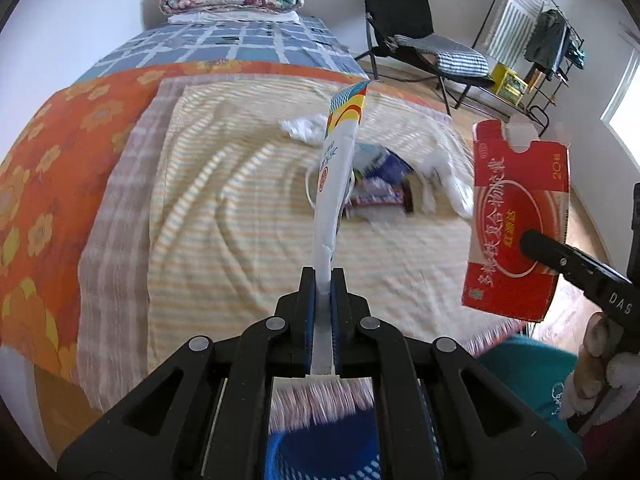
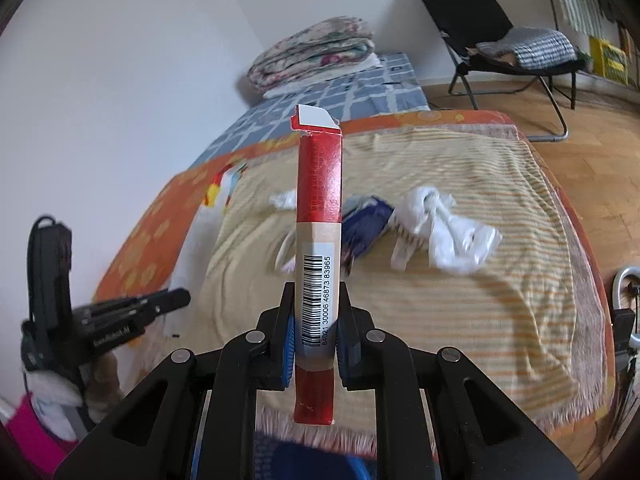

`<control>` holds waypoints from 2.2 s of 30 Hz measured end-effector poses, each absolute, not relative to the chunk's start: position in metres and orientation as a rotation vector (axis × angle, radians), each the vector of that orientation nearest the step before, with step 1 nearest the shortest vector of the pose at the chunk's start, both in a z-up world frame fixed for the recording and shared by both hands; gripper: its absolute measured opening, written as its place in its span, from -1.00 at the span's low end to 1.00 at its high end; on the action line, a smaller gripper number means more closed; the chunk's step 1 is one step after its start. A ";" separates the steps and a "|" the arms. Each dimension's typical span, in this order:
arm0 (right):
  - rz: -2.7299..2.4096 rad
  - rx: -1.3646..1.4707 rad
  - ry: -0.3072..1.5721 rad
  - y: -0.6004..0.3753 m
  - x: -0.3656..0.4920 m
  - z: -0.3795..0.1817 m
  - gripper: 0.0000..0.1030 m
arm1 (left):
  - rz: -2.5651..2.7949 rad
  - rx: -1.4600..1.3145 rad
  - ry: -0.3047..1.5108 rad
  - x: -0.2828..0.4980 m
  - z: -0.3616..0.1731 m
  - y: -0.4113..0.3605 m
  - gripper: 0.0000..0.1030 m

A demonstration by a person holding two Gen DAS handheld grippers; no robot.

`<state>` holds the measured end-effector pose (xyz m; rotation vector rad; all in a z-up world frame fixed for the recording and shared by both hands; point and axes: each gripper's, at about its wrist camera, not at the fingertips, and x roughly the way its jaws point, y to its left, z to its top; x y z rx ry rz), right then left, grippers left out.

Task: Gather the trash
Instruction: 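Lift the white tube and red box and carry both over the blue basket, then open both grippers to drop the tube and box into the blue basket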

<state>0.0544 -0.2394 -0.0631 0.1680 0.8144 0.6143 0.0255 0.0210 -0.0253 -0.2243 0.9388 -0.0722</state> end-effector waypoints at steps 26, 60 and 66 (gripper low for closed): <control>0.663 0.122 0.977 -0.259 -0.087 -0.128 -0.71 | -0.087 -0.235 0.952 -0.124 -0.065 -0.018 -0.91; 0.591 0.096 1.022 -0.258 -0.103 -0.139 -0.11 | -0.101 -0.174 0.980 -0.135 -0.075 -0.035 -0.21; 0.571 0.105 1.003 -0.265 -0.102 -0.131 0.08 | -0.106 -0.200 0.965 -0.125 -0.061 -0.033 -0.21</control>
